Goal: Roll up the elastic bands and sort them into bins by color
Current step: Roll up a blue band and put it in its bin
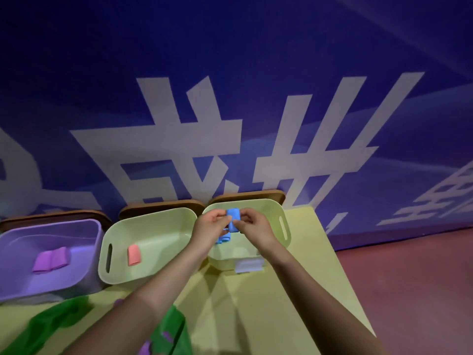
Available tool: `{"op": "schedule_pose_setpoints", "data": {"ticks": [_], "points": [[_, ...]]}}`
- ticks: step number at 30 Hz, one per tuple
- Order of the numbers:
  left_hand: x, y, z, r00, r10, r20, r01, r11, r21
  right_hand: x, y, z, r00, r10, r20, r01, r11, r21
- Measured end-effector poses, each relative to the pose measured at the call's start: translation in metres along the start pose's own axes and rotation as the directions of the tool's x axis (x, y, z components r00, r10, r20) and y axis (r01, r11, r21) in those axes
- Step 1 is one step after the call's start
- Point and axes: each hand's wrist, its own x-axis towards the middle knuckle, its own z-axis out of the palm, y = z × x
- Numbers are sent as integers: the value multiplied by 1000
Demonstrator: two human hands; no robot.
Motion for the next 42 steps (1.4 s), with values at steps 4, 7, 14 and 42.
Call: {"op": "schedule_pose_setpoints", "data": {"ticks": [4,7,14,42], "points": [[34,-11,-18,995,99,-19,-83,912,401,50,23,2,992,123,11,-121,985,-124],[44,-33,-40,974,213,-79,-125,794,595,80,50,2,965,261,-35,-262,935,-238],[51,-59,-45,967,249,-45,-170,771,613,110,94,24,867,490,-85,-474,762,-442],[61,-77,-42,948,312,-64,-212,769,603,128,110,41,781,615,-111,-605,699,-381]]}}
